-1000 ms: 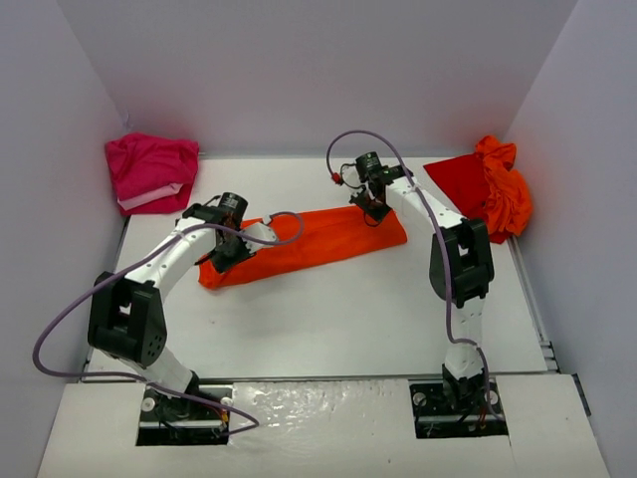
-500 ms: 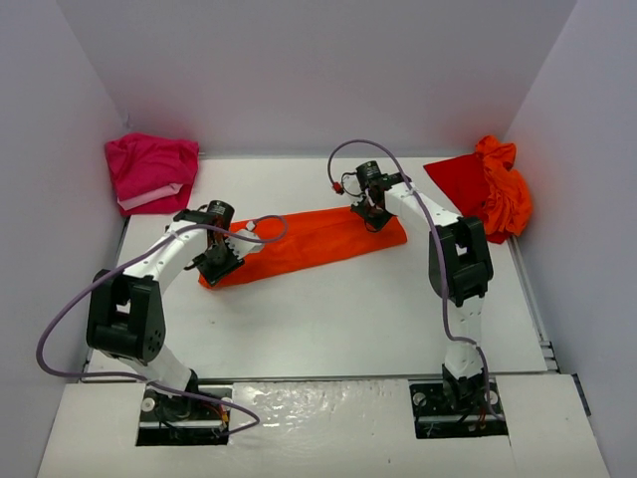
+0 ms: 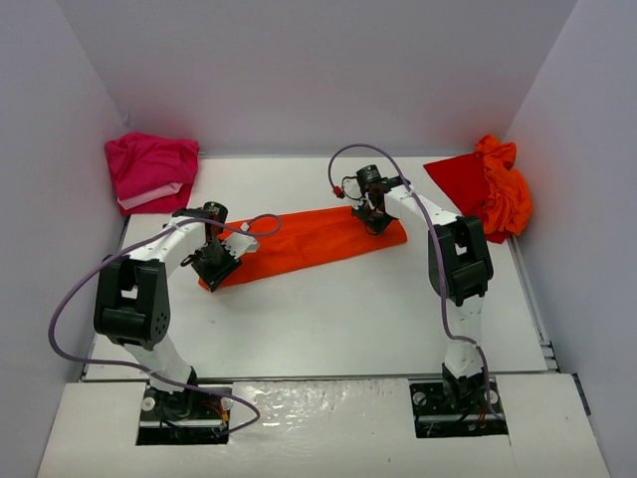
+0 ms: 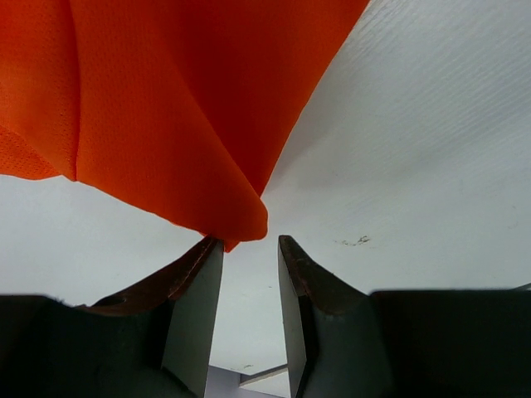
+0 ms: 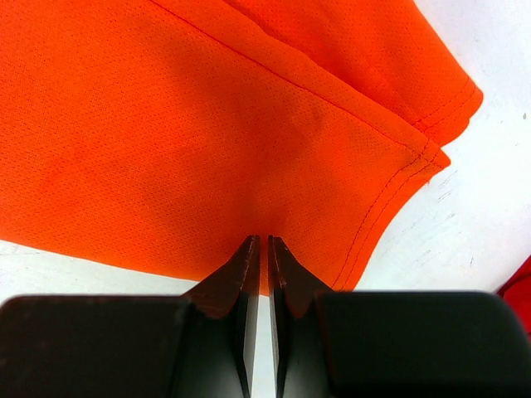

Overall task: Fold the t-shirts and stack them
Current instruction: Fold the other side of the tshirt into a rectangle

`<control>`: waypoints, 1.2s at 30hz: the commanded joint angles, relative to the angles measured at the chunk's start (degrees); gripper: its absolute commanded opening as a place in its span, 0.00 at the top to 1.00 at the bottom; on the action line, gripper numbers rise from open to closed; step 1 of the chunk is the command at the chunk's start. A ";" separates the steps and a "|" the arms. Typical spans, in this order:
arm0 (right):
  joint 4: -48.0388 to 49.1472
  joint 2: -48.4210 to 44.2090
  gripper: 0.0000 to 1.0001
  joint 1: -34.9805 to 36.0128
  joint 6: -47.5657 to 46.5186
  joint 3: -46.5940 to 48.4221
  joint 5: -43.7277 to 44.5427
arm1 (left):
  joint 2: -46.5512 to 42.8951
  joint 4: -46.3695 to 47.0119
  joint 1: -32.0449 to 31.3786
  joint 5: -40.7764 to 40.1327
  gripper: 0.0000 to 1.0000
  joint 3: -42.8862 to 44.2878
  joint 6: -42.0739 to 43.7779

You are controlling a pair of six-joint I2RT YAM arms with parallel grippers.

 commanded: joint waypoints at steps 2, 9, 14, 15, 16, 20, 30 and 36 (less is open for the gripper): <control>0.64 -2.18 0.93 0.74 -0.04 1.00 1.78 | 0.76 0.58 0.43 0.63 0.70 2.96 -0.53; 0.64 -1.45 0.93 1.20 -0.23 1.54 2.55 | 0.89 0.68 0.43 2.39 0.70 3.41 -0.80; 0.70 -0.61 0.92 1.26 0.00 1.48 2.46 | 1.52 1.29 0.52 3.03 0.69 4.19 -1.00; 0.73 -0.58 0.92 1.33 0.03 1.41 2.46 | 1.82 1.42 0.48 3.28 0.69 4.51 -1.14; 0.73 -0.55 0.92 1.38 0.00 1.34 2.49 | 2.05 1.44 0.43 3.53 0.69 4.89 -1.26; 1.07 -0.61 0.92 1.38 -0.12 0.76 2.95 | 2.52 1.68 0.43 3.62 0.68 5.88 -1.66; 1.54 -0.48 0.91 1.47 -0.06 0.29 3.16 | 3.87 3.16 0.26 3.62 0.68 7.24 -2.84; 1.96 -0.40 0.91 1.47 -0.16 -0.38 3.36 | 3.17 3.24 0.29 3.43 0.70 8.15 -2.82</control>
